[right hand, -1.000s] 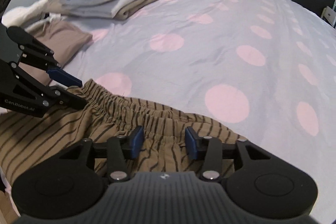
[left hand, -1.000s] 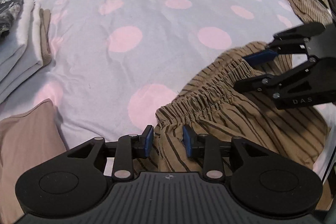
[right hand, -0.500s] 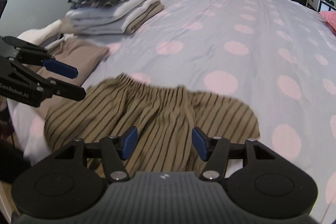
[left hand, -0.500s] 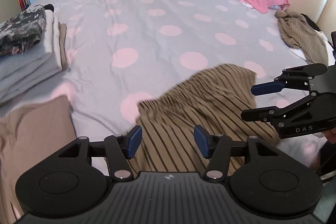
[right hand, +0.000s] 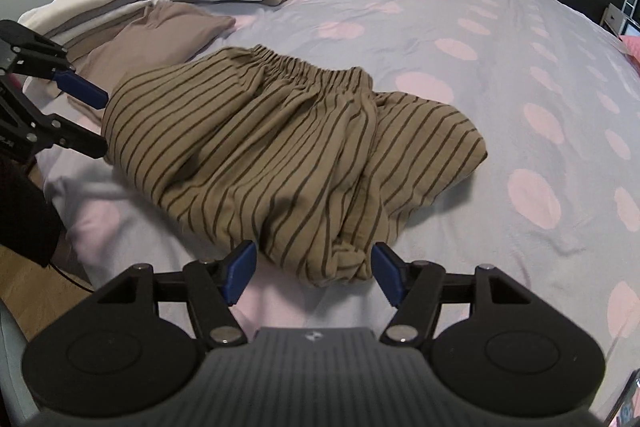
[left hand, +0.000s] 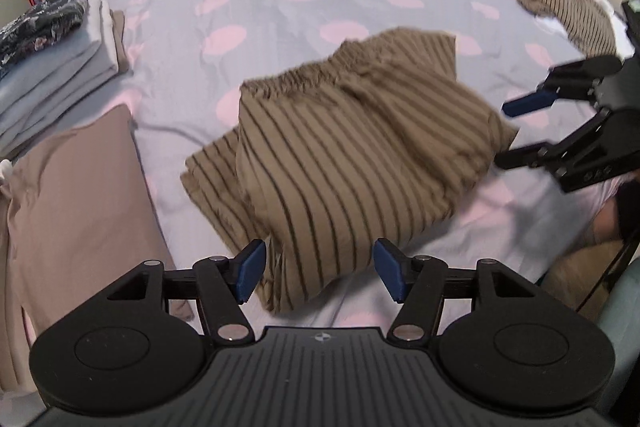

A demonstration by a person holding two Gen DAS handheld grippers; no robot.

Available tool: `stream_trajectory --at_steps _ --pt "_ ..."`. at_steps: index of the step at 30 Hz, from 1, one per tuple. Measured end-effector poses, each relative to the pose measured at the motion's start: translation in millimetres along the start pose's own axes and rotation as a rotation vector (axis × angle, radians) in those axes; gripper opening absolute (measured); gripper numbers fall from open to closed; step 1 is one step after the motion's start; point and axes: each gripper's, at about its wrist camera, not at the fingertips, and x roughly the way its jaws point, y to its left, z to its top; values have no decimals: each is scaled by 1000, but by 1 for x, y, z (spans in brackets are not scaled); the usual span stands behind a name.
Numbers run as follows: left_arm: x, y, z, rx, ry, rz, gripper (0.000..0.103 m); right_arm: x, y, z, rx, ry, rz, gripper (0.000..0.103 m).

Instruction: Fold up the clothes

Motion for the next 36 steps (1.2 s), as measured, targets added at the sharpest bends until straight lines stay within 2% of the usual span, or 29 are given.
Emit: stream_trajectory --at_steps 3,4,5,7,10,12,15,17,21,25,28,31,32,33,34,35,36 --pt "8 3 -5 -18 27 -21 57 3 1 -2 -26 4 -4 64" --pt "9 3 -6 -19 29 -29 53 3 0 -2 -28 4 -6 59" --pt "11 3 -6 -18 29 -32 50 4 -1 -3 -21 1 -5 48" --pt "13 3 -7 -19 25 -31 36 5 -6 -3 11 -5 8 39" --pt "17 7 -8 -44 46 -48 13 6 -11 -3 53 -2 28 17" --pt "18 10 -8 -54 54 -35 5 6 -13 -2 64 -1 9 11" --pt "11 14 -9 -82 31 -24 2 4 -16 0 87 -10 -32 7" --pt "8 18 -9 -101 30 -3 2 3 -20 2 100 -9 -61 6" --pt "13 23 -12 -112 76 26 2 8 -28 -1 120 30 -96 4" --pt "19 18 -15 -45 110 101 1 16 -37 -5 108 77 -221 0" --pt "15 18 -15 -40 88 79 2 10 -56 -8 213 64 -170 0" --pt "11 17 -16 -29 73 62 5 2 -53 -6 172 53 -98 6" --pt "11 14 -16 -15 79 64 7 1 -49 -6 147 51 -85 7" --pt "12 12 -17 -1 86 66 16 2 -44 -6 120 51 -84 10" --pt "12 10 -18 10 93 63 26 4 -40 -7 92 50 -83 19" --pt "13 8 -20 23 103 52 31 5 -35 -8 65 50 -82 30" --pt "15 5 -21 40 113 45 39 6 -30 -9 38 49 -81 34"
